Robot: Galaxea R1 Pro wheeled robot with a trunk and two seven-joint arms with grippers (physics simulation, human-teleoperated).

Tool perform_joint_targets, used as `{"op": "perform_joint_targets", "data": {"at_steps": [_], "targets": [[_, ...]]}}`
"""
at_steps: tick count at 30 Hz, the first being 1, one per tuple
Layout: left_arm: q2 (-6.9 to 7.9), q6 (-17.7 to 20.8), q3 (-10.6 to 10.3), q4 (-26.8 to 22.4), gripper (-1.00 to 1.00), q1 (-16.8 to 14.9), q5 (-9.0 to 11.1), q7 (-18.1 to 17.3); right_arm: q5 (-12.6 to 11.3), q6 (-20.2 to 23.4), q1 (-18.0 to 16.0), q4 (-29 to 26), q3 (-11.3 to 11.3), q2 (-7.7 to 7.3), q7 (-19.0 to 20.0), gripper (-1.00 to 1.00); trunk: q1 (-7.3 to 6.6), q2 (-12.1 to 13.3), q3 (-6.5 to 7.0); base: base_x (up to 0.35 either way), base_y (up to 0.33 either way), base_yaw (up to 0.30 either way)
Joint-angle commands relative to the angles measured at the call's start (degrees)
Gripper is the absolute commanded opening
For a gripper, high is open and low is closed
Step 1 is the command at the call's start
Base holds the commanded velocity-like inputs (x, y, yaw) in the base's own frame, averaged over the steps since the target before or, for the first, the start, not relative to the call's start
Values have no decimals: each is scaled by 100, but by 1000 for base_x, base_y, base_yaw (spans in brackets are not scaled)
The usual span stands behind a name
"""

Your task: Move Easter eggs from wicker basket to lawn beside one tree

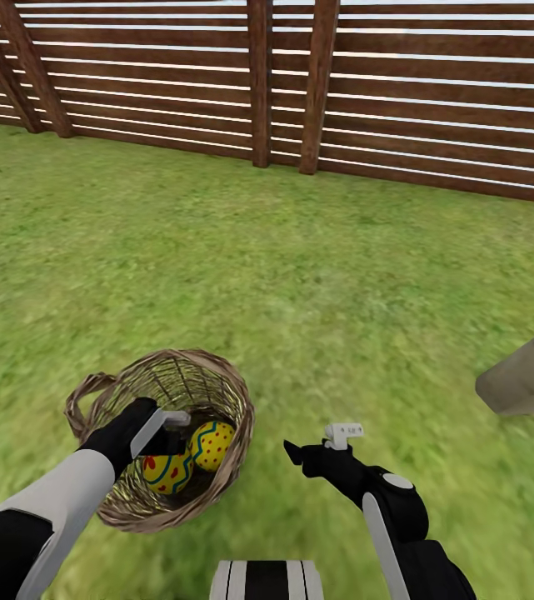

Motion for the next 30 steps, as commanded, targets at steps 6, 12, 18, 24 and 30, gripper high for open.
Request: {"op": "perform_joint_targets", "data": {"at_steps": [6,12,18,24,30], "targets": [[7,14,-42,-10,100,-2,59,44,-54,33,-2,-5,-4,2,-16,100,-1,-2,-4,0,0,0],[7,13,-42,-10,100,-2,54,46,-54,33,-1,-3,-4,2,-16,100,9,-7,-93,0,0,0],[7,13,-42,-10,100,-2,54,48,-54,33,-5,-1,-4,2,-16,100,12,-8,-115,0,0,0],[8,13,-42,-10,100,-2,55,45,-54,40,-4,-1,-4,2,-18,100,12,-8,-115,0,0,0],[7,13,-43,-10,100,-2,55,44,-54,42,-4,1,-4,2,-20,100,17,-11,-159,0,0,0]]}}
